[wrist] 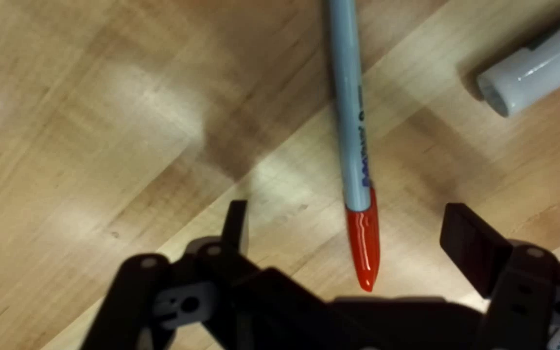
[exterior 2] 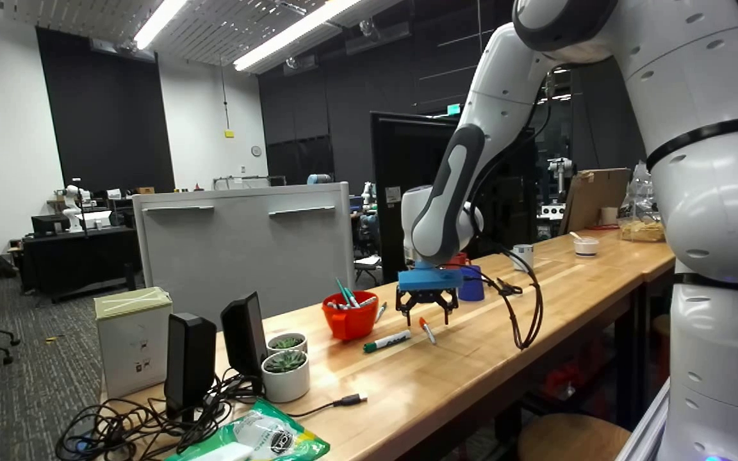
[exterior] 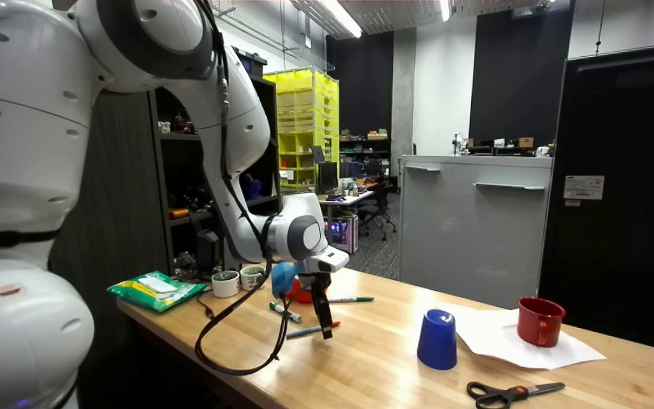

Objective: Put one marker in the left red cup

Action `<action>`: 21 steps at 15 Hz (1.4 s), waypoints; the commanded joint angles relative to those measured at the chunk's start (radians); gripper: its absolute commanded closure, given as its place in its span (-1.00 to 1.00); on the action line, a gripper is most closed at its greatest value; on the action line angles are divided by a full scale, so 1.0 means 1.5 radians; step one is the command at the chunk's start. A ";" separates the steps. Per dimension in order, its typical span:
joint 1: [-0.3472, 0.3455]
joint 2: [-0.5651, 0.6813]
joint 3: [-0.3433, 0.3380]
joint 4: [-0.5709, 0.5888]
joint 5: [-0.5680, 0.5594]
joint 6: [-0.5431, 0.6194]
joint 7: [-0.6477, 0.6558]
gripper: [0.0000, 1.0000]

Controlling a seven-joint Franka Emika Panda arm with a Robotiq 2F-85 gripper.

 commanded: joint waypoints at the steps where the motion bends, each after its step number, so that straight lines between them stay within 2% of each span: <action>1: 0.026 0.017 -0.019 0.014 0.011 -0.011 0.002 -0.46; 3: 0.031 0.022 -0.023 0.017 0.011 -0.012 0.001 -0.41; 4: 0.034 0.022 -0.024 0.019 0.011 -0.012 0.002 -0.30; 13: 0.048 0.017 -0.025 0.025 0.009 -0.007 0.001 0.99; 21: 0.069 -0.023 -0.070 0.014 -0.046 -0.011 0.031 0.93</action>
